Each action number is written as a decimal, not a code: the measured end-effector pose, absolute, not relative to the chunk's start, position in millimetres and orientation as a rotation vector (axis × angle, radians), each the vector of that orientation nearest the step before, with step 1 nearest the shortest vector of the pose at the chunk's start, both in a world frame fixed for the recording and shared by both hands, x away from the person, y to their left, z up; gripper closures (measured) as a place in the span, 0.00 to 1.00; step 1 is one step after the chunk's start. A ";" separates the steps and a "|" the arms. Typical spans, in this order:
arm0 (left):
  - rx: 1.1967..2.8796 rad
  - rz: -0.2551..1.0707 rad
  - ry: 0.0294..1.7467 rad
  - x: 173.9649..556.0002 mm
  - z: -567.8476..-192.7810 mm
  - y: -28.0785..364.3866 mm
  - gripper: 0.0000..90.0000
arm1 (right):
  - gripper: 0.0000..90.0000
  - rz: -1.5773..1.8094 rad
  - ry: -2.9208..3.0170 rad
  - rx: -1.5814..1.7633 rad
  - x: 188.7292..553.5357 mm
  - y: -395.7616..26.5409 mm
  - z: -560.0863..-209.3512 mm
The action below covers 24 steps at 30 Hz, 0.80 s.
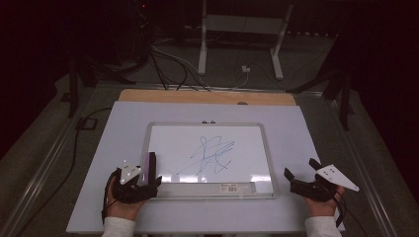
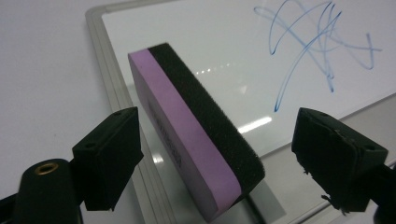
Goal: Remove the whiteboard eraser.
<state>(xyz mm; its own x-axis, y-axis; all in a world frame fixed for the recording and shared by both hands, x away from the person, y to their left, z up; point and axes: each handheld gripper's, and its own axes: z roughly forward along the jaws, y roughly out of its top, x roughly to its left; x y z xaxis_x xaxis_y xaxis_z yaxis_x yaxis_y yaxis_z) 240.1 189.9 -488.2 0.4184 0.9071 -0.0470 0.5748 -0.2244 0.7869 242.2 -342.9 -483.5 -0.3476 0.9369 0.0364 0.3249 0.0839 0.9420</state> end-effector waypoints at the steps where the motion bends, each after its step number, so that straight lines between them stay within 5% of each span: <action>1: 1.928 0.558 1.266 240.5 -489.0 189.6 0.20 | 0.00 1.269 1.748 1.250 242.2 -342.9 -483.5; 7: 1.963 0.516 1.304 243.8 -494.6 190.2 0.47 | 0.00 1.268 1.740 1.251 241.9 -343.8 -483.1; 24: 1.917 0.527 1.397 247.5 -489.3 199.0 0.72 | 0.00 1.265 1.738 1.250 242.1 -343.5 -483.0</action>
<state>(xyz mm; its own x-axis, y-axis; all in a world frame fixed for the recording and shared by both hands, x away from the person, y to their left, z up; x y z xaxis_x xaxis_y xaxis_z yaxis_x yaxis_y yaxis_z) 247.5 199.0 -489.3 0.3364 0.9388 -0.0746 0.6556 -0.1765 0.7342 242.1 -343.5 -483.0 -0.3401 0.9398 0.0325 0.3202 0.0833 0.9437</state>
